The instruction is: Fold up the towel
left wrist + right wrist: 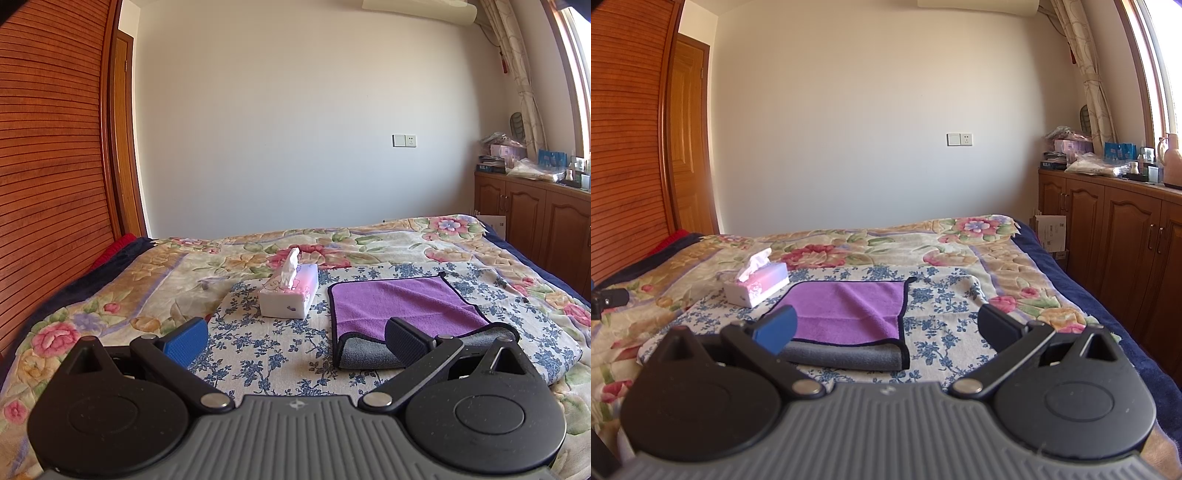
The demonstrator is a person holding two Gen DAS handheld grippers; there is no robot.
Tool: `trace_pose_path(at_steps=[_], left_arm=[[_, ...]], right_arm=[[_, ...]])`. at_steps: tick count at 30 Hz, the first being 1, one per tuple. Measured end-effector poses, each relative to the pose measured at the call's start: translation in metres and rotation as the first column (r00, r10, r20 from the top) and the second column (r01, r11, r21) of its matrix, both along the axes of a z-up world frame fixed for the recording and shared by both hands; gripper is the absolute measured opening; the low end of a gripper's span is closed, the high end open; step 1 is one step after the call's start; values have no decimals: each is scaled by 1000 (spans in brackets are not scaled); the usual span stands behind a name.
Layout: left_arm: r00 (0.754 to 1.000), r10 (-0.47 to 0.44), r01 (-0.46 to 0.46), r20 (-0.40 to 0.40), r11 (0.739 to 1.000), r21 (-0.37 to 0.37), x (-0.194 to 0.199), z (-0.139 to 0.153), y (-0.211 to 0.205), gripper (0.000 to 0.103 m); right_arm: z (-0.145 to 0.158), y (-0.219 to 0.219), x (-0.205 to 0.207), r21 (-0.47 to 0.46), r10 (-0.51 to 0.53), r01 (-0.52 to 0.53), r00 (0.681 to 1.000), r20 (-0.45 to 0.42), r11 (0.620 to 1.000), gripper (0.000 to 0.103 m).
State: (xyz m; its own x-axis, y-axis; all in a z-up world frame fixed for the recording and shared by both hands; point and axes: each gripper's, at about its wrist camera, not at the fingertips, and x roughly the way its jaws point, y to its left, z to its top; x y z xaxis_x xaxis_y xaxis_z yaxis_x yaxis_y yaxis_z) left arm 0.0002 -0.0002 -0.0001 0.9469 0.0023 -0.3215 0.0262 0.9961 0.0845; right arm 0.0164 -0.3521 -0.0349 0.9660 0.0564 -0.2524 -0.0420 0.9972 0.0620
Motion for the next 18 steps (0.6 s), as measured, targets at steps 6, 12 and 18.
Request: trace_pose_path(at_steps=[6, 12, 18], left_arm=[[1000, 0, 0, 0, 1000, 0, 0, 0, 0, 103], [1000, 0, 0, 0, 1000, 1, 0, 0, 0, 103], [1000, 0, 0, 0, 1000, 2, 0, 0, 0, 103]], right_arm=[[0, 0, 0, 0, 0, 0, 1000, 0, 1000, 103], [0, -1, 0, 0, 1, -1, 1000, 0, 1000, 103], [-1, 1, 0, -1, 1, -1, 1000, 0, 1000, 103]])
